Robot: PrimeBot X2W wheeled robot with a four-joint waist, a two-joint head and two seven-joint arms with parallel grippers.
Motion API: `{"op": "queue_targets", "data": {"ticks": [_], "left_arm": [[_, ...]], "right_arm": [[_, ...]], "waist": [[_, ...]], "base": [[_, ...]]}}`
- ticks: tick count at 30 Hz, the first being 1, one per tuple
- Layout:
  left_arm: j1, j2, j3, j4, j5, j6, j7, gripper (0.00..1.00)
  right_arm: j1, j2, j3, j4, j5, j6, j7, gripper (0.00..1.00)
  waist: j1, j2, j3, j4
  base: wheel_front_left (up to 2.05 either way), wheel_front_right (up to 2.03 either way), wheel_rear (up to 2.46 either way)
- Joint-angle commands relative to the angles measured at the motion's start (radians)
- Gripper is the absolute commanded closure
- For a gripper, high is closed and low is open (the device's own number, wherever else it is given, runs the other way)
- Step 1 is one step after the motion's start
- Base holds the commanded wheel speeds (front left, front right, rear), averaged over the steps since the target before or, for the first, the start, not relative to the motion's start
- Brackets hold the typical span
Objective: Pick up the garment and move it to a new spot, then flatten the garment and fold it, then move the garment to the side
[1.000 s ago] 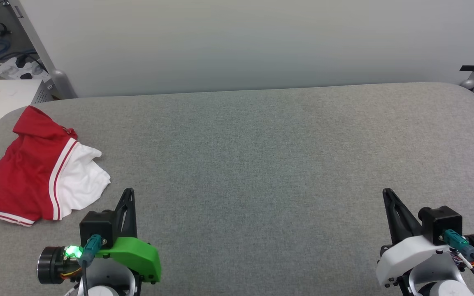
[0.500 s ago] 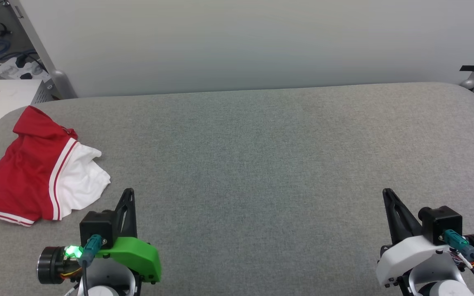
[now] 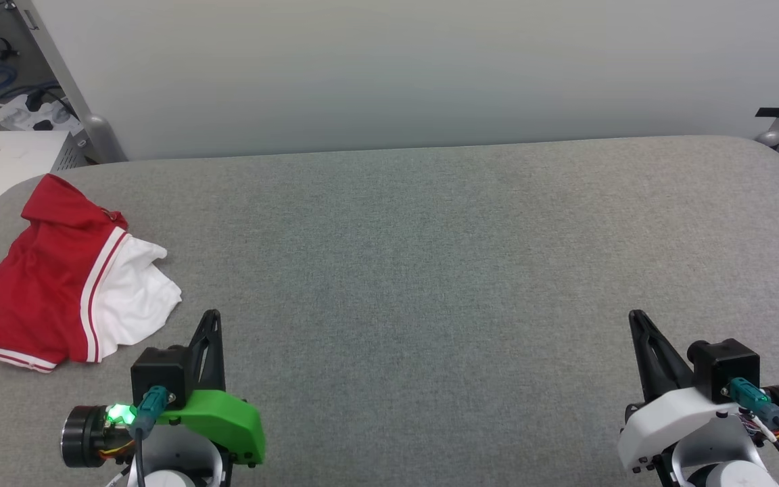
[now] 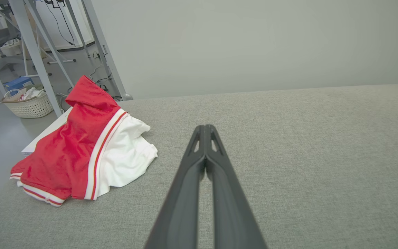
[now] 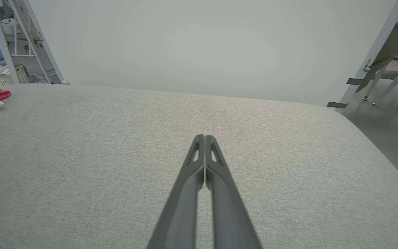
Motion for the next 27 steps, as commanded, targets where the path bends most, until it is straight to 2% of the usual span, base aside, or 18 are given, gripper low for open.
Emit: {"op": "queue_targets", "data": {"ticks": [1, 27], "left_arm": [[-0.017, -0.005, 0.001, -0.002, 0.01, -0.003, -0.001, 1.0], [-0.017, -0.005, 0.001, -0.002, 0.01, -0.003, -0.001, 1.0]], "right_arm": [[-0.016, 0.002, 0.001, 0.002, -0.01, -0.001, 0.003, 1.0], [-0.016, 0.002, 0.001, 0.002, -0.01, -0.001, 0.003, 1.0]], "waist": [[0.0, 0.0, 0.0, 0.0], [0.0, 0.0, 0.0, 0.0]], "base": [[0.0, 0.0, 0.0], [0.0, 0.0, 0.0]]}}
